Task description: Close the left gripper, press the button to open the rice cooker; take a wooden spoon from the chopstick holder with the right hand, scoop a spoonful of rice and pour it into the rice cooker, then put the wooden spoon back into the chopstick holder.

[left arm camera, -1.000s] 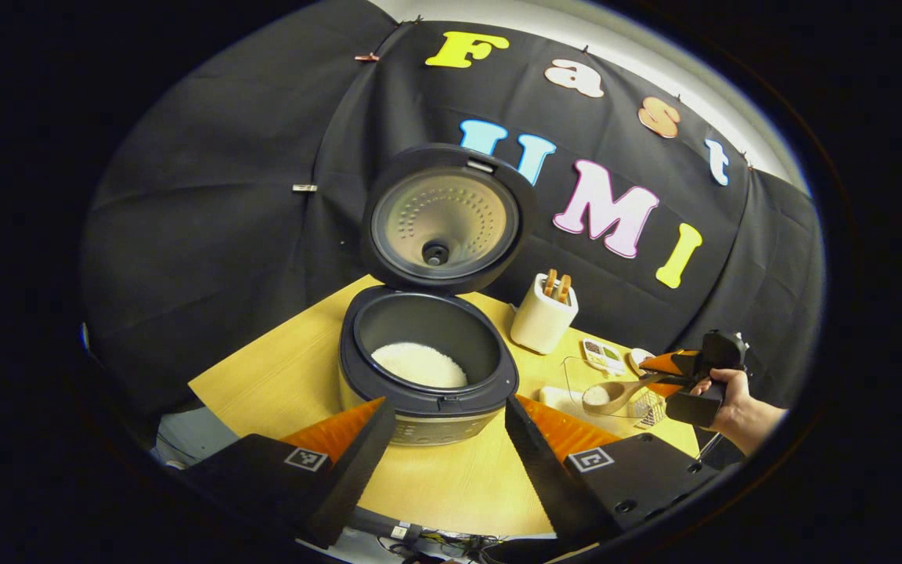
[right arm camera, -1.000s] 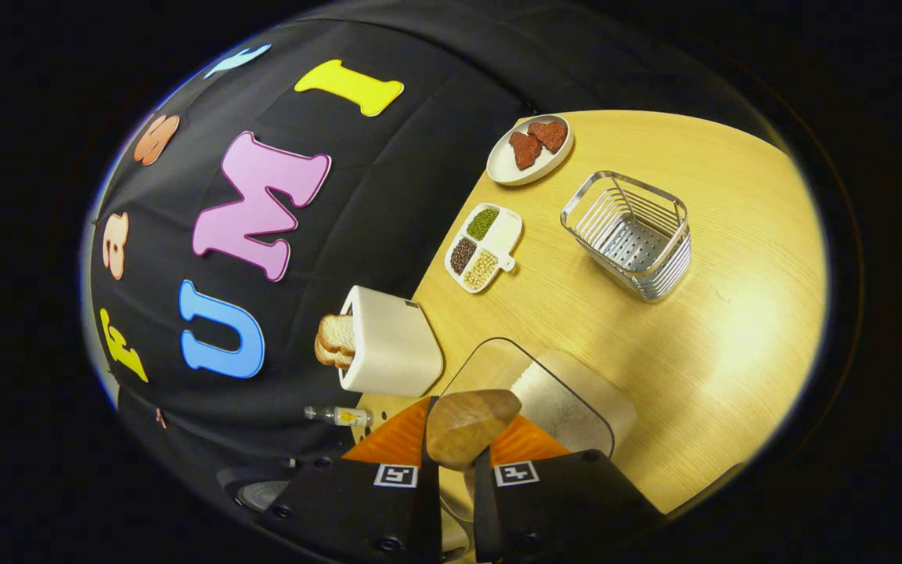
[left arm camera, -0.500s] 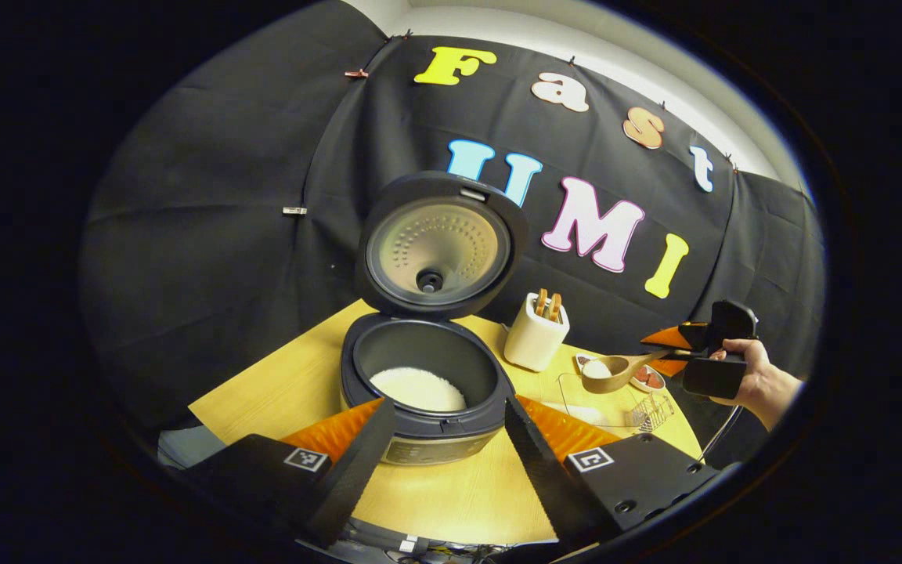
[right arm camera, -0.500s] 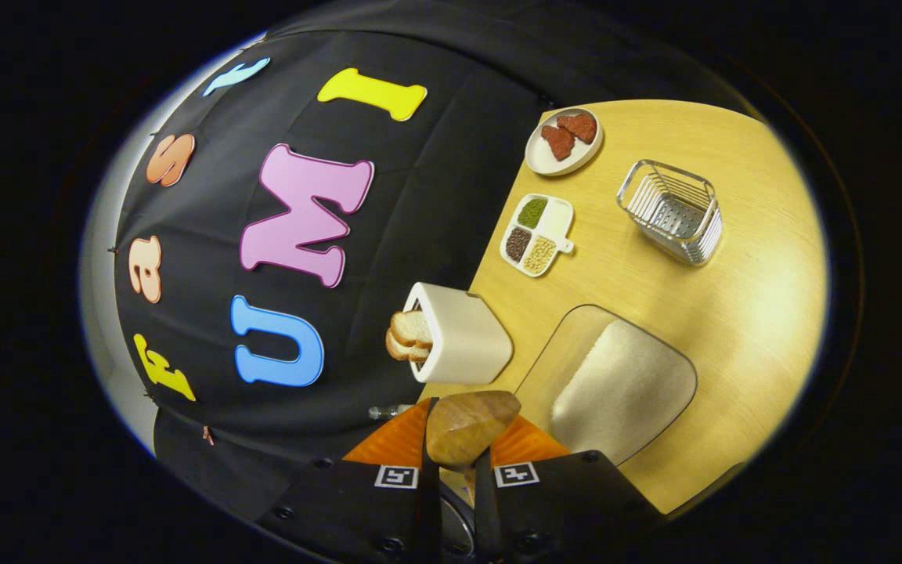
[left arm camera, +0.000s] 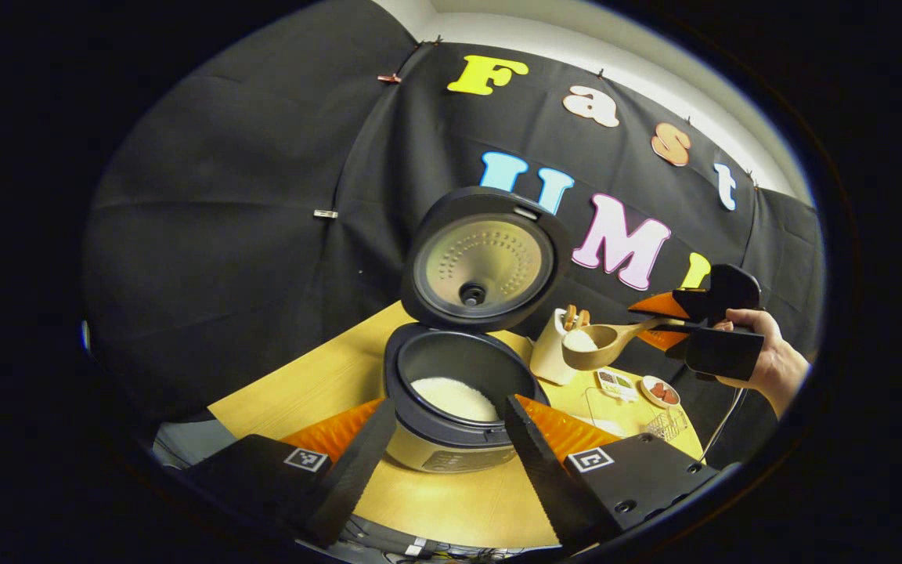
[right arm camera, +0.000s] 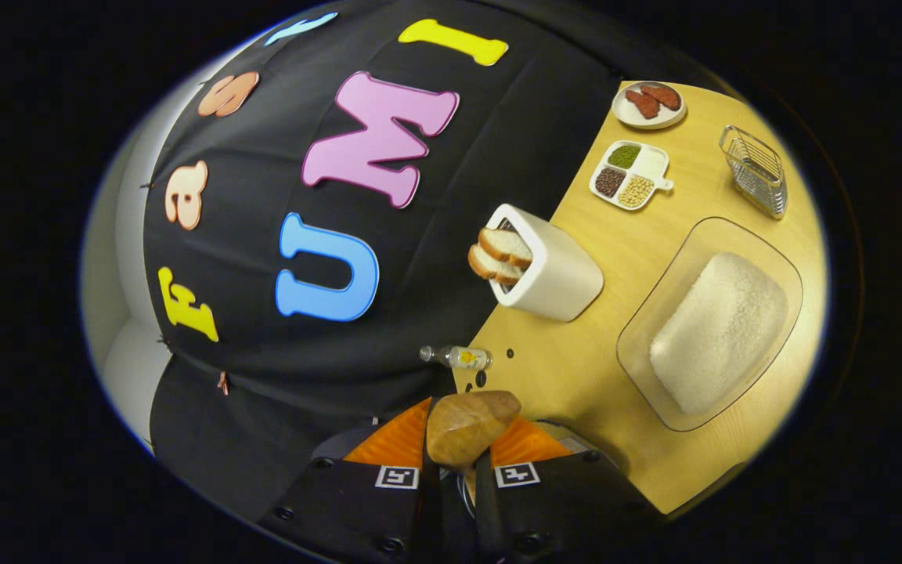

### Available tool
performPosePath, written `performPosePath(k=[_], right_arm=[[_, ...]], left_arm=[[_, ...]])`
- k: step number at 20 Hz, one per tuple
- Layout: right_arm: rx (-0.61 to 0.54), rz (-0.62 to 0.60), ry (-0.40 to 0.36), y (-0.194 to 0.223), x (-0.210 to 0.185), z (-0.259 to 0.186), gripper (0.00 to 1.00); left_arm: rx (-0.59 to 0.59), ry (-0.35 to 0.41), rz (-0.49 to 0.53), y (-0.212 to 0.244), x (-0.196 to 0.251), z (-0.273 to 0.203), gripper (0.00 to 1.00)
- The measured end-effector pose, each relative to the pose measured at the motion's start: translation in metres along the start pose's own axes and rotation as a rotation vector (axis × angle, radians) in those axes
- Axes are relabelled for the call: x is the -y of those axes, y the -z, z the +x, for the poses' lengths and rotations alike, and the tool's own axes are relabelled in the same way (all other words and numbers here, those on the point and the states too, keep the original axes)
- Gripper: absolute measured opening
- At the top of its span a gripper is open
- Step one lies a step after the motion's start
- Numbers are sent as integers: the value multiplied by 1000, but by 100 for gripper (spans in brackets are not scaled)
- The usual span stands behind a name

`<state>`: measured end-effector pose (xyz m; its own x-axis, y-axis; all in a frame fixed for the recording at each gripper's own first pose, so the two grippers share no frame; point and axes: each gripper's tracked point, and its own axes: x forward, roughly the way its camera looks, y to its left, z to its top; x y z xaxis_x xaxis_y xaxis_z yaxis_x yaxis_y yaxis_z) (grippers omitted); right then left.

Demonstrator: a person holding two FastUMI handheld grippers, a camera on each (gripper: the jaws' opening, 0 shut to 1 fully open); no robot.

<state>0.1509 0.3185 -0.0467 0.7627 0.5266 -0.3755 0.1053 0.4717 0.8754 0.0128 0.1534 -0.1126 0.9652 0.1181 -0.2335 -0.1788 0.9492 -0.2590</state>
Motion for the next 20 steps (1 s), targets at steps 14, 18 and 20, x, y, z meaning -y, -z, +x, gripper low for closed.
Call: performPosePath(k=[14, 18, 20], right_arm=[[-6, -662, -156, 107, -63, 53, 20], [-1, -868, -207, 126, -63, 62, 20], [-2, -951, -228, 134, -62, 64, 20]], left_arm=[[-41, -52, -5, 8, -38, 9, 95], [-49, -45, -10, 10, -41, 12, 92], [-54, -47, -3, 10, -44, 13, 95]])
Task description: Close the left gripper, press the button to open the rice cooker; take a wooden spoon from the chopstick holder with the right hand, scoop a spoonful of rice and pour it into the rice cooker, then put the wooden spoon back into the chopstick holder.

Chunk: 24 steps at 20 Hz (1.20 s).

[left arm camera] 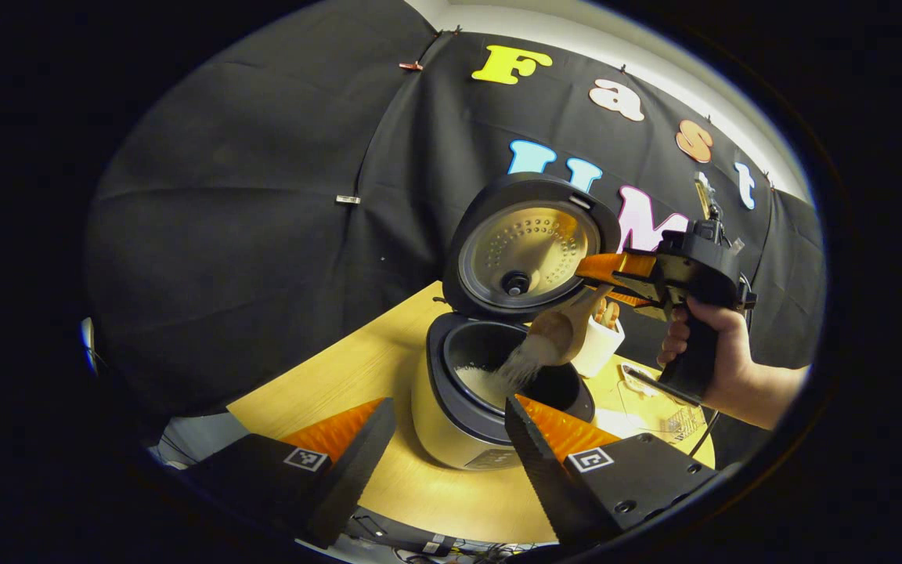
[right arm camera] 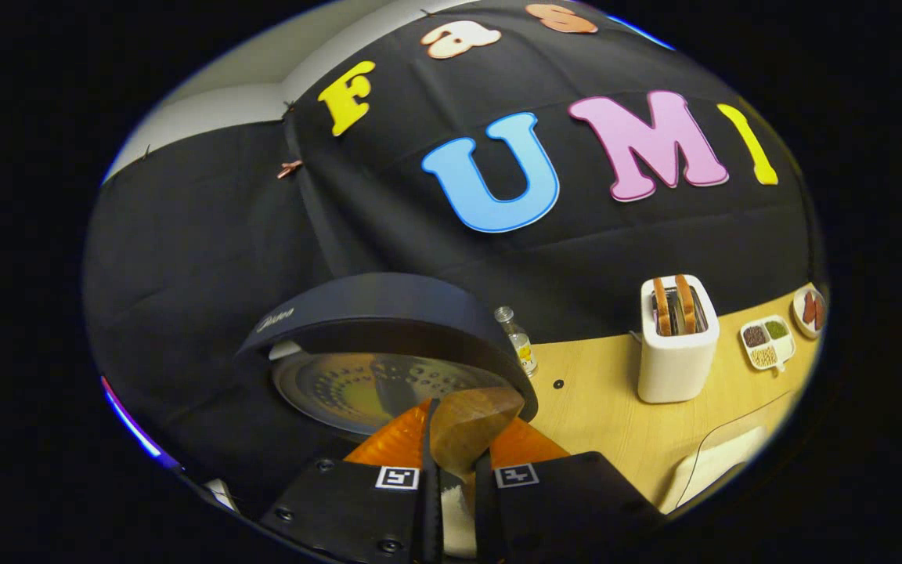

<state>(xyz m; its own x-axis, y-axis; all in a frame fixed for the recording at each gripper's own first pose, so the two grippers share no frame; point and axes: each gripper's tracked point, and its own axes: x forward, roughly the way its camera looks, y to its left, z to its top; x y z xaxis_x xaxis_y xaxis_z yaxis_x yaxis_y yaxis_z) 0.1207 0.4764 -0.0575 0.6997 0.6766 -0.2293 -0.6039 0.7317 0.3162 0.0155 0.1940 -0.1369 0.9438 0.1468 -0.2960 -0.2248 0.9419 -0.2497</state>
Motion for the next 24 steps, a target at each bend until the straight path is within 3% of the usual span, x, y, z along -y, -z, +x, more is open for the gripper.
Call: performPosePath(k=[6, 9, 10, 11, 15, 19, 24], right_arm=[[-31, -181, -93, 21, -24, 4, 20], [-38, -338, -168, 37, -42, -2, 20], [-43, -404, -193, 43, -48, -6, 15], [-45, -467, -224, 50, -55, -9, 20], [-70, -615, -315, 79, -72, -25, 20], [-57, -523, -288, 64, -66, -28, 20], [26, -222, -182, -5, -32, -43, 20]], left_arm=[[-13, -3, 2, 1, -6, 2, 95], [-13, -11, 3, 2, -8, 1, 96], [-13, -13, 1, 2, -9, 0, 95], [-13, -14, -1, 3, -9, -1, 95], [-10, -19, 3, 4, -8, -4, 95], [-7, -23, 24, 3, -4, -9, 95], [4, -2, 24, 2, 15, -8, 95]])
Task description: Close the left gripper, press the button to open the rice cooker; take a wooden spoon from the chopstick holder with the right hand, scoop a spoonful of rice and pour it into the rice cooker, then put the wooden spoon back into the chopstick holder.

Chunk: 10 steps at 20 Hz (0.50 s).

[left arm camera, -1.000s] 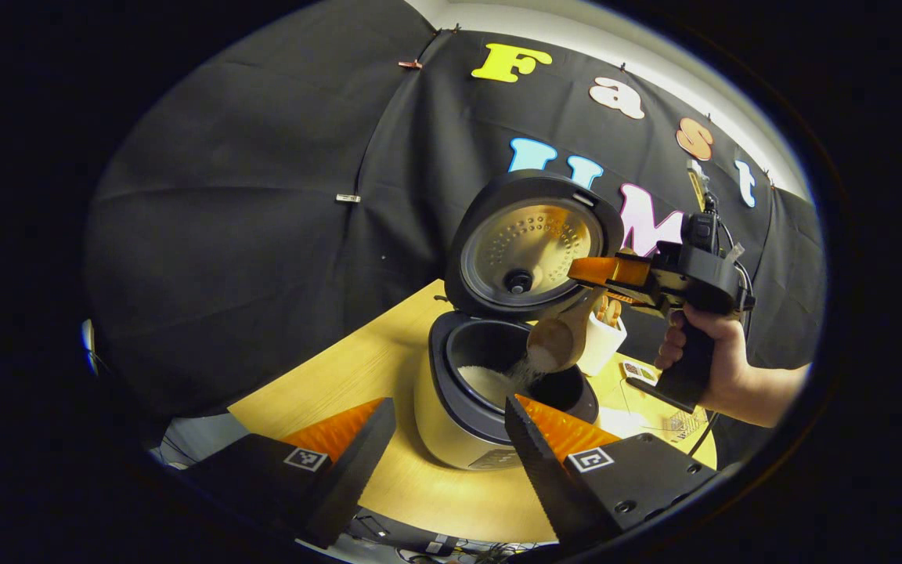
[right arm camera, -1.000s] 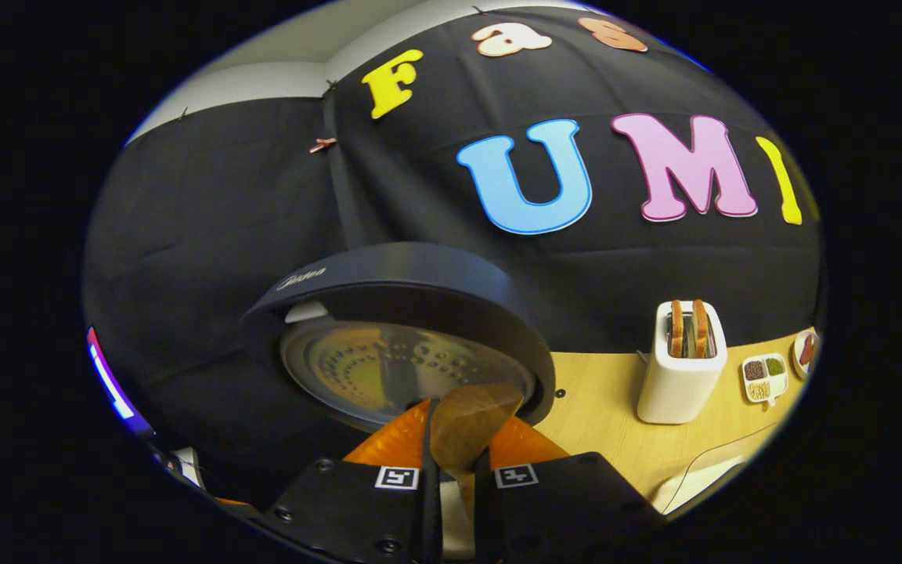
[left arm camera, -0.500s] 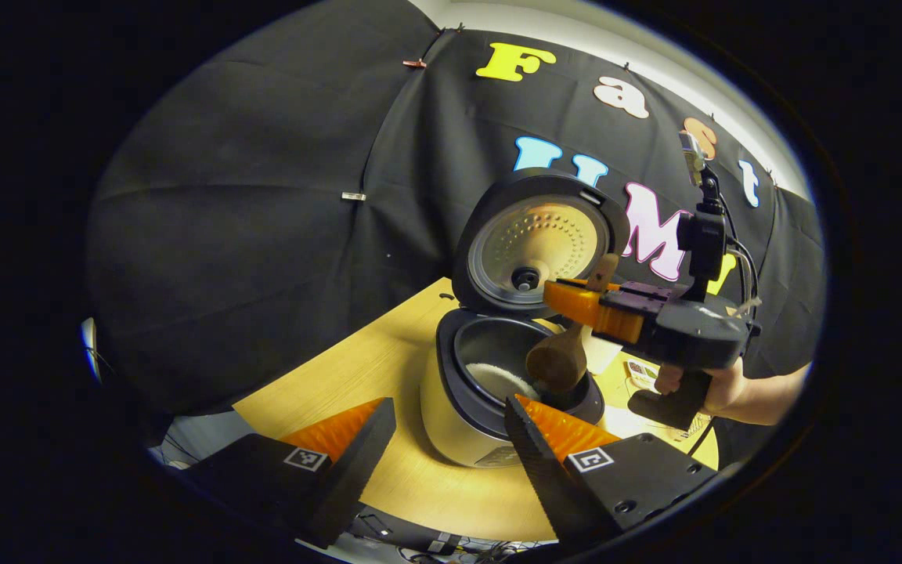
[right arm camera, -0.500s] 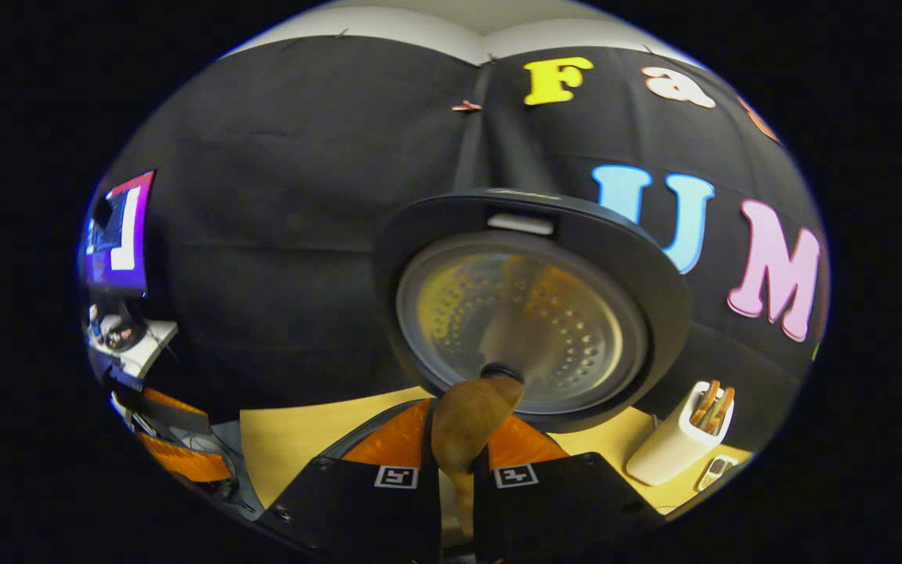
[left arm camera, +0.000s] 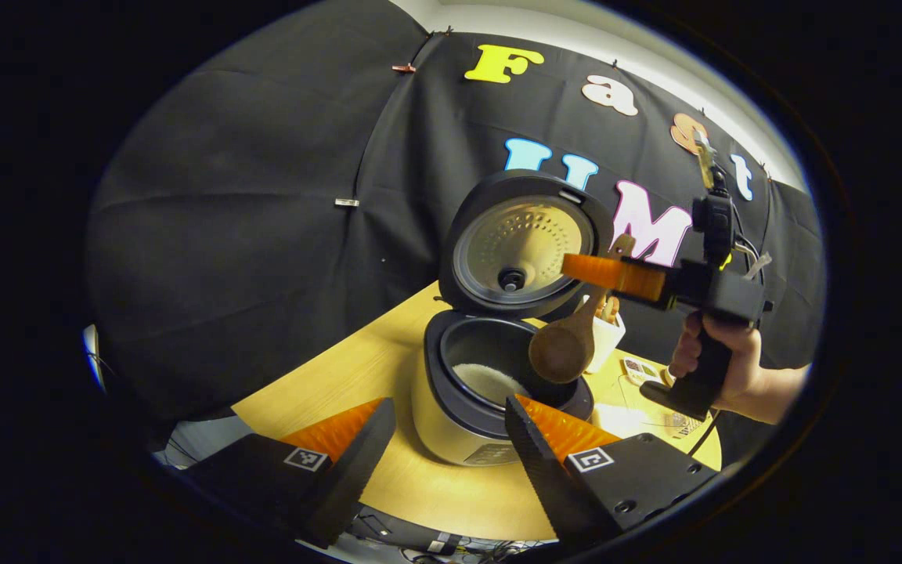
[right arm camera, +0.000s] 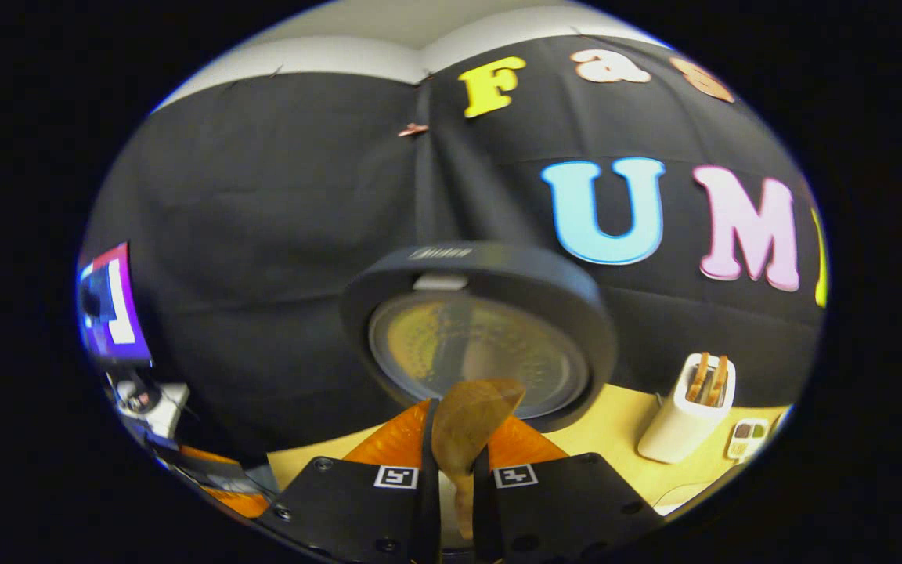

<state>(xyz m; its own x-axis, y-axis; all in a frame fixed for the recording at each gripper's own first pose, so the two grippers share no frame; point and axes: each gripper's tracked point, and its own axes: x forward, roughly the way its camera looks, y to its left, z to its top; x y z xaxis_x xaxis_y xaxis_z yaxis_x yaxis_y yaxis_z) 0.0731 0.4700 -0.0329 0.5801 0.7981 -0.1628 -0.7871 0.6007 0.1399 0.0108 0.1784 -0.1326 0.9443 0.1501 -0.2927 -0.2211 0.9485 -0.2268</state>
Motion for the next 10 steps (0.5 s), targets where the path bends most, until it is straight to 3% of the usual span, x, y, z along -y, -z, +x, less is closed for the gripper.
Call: performPosePath(k=[1, 4, 10], right_arm=[[8, 66, 29, -8, 15, -9, 16], [28, 247, 135, -24, 75, -39, 20], [128, 463, 444, -42, 230, -138, 20]], left_arm=[[0, 9, 2, 0, 6, 1, 95], [-8, 38, 33, 1, 27, 8, 95], [-28, 133, 83, 7, 88, 22, 95]])
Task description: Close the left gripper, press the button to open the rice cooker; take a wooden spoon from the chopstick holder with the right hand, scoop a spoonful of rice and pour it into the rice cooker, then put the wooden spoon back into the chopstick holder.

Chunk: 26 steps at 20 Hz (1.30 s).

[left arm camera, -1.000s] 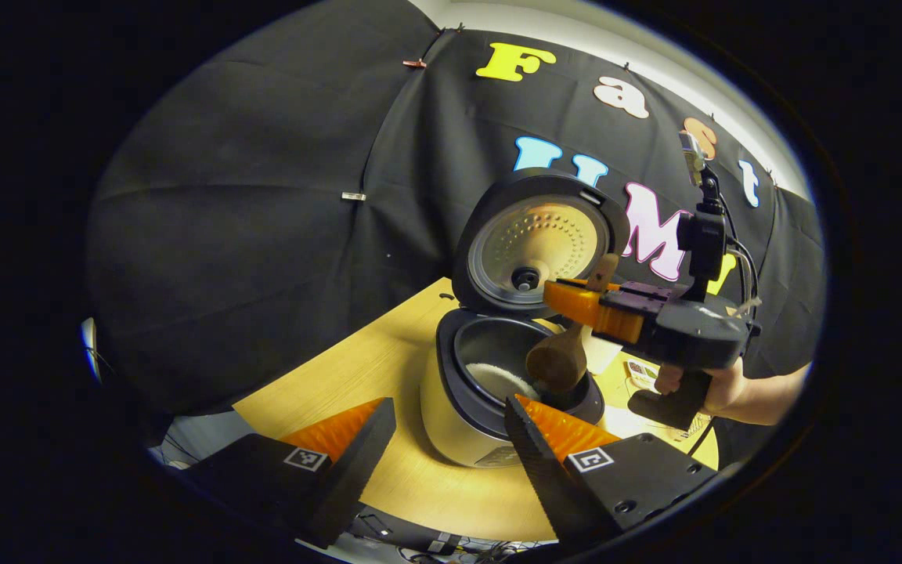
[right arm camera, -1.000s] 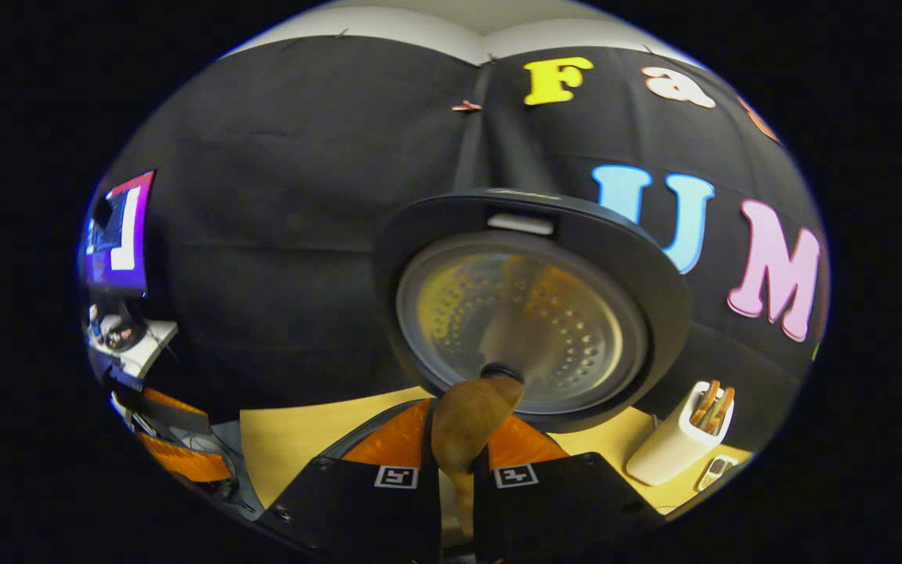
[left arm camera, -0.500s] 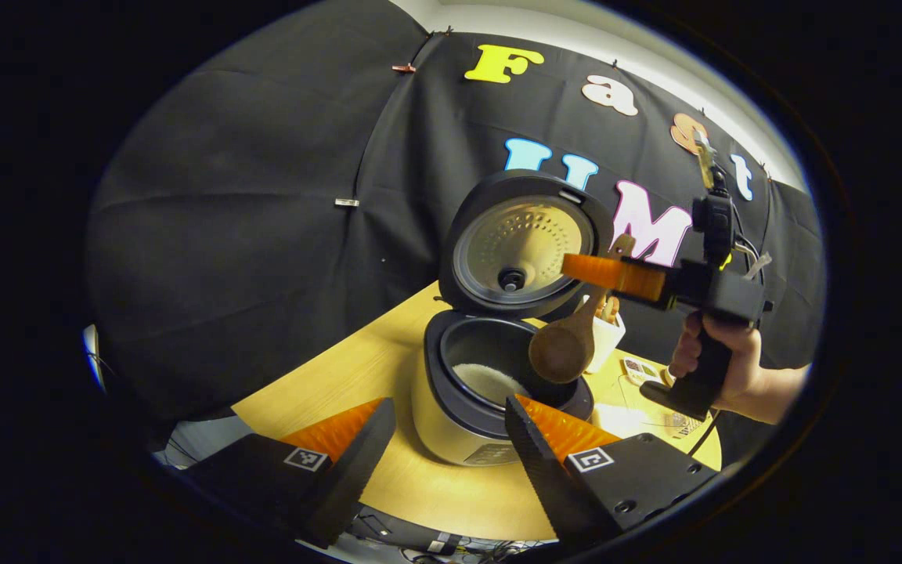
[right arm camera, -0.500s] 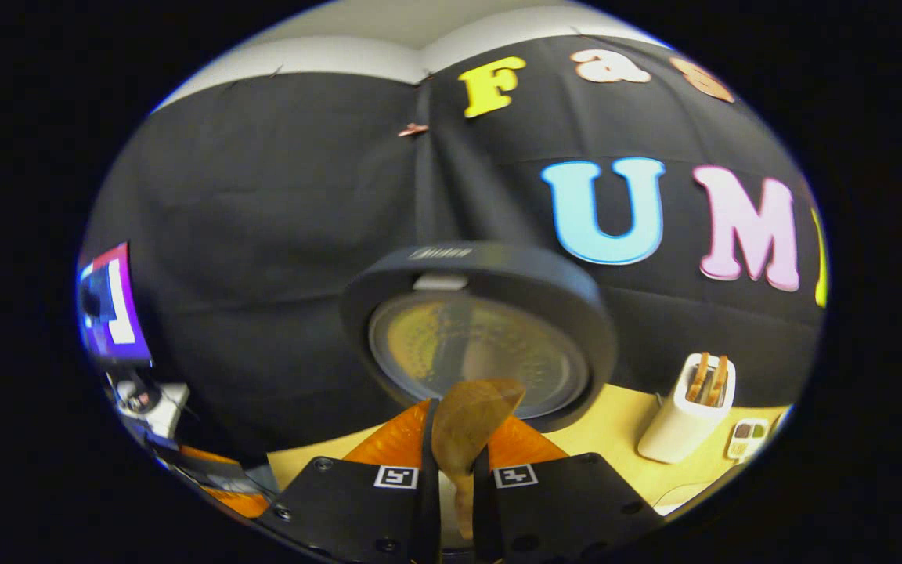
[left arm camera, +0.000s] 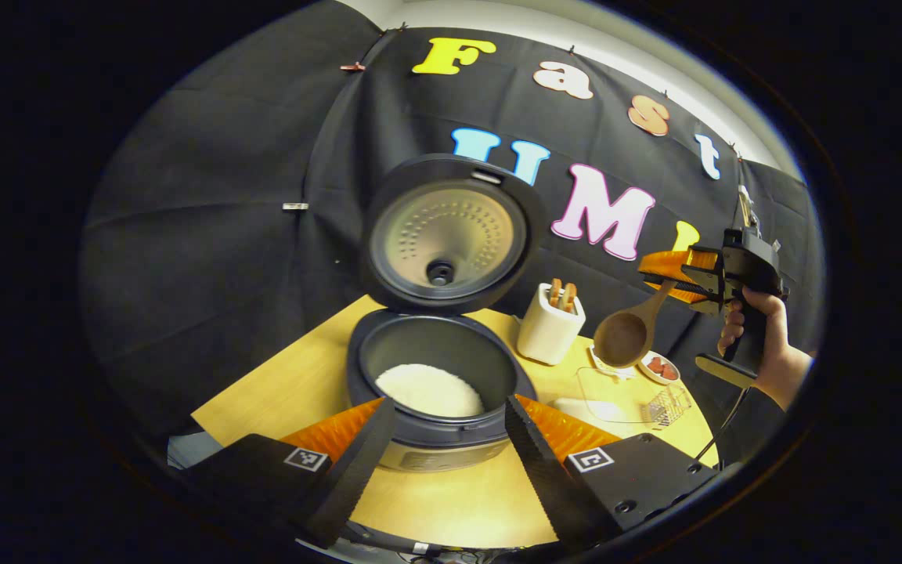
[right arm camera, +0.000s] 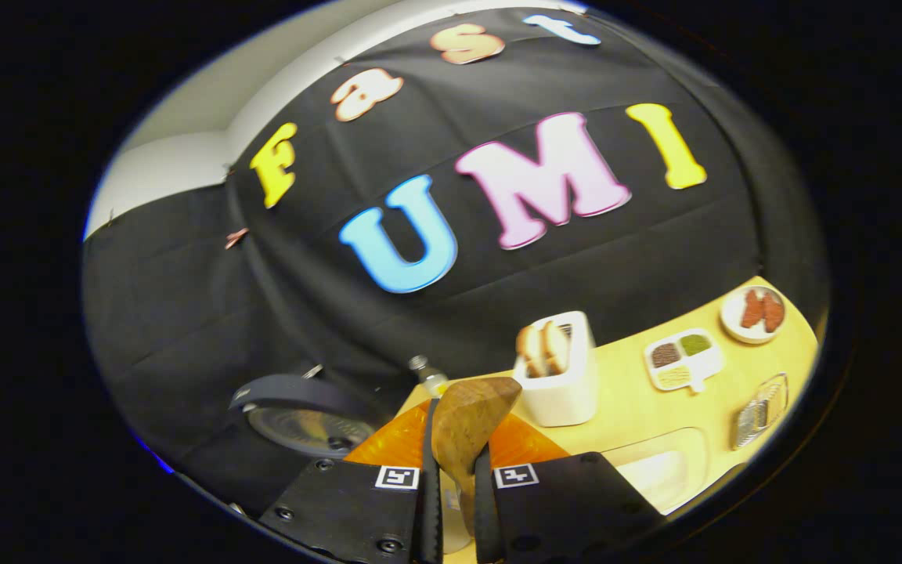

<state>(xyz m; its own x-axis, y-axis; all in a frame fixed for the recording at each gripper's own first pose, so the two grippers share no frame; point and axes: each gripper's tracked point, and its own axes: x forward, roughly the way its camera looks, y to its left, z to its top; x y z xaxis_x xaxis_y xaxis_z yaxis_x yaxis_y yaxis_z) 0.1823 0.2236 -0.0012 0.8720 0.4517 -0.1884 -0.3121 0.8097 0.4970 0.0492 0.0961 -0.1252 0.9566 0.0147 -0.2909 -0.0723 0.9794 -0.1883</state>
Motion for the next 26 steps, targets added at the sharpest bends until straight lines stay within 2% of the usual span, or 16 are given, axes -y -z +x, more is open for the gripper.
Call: performPosePath(k=[3, 6, 10, 13, 16, 17, 18, 20, 26], right_arm=[[79, 117, 114, -47, 70, -20, 20], [144, 165, 235, -82, 145, -42, 20], [185, 221, 375, -101, 235, -65, 20], [186, 253, 458, -98, 292, -74, 20], [162, 260, 509, -83, 339, -71, 20], [153, 267, 517, -78, 347, -72, 20], [136, 278, 522, -70, 359, -69, 21], [107, 295, 529, -57, 376, -58, 20], [29, 278, 549, -15, 399, -38, 21]], left_arm=[[-27, 47, 4, 12, 32, 14, 96], [-36, 65, 7, 17, 61, 22, 96], [-55, 54, -5, 21, 89, 30, 95], [-69, 53, -5, 19, 110, 29, 95], [-63, 36, 4, 12, 131, 28, 95], [-60, 24, 10, 9, 137, 28, 92], [-56, 12, 19, 7, 143, 28, 95], [-49, -10, 38, 4, 155, 30, 95], [-36, -57, 85, -5, 175, 34, 95]])
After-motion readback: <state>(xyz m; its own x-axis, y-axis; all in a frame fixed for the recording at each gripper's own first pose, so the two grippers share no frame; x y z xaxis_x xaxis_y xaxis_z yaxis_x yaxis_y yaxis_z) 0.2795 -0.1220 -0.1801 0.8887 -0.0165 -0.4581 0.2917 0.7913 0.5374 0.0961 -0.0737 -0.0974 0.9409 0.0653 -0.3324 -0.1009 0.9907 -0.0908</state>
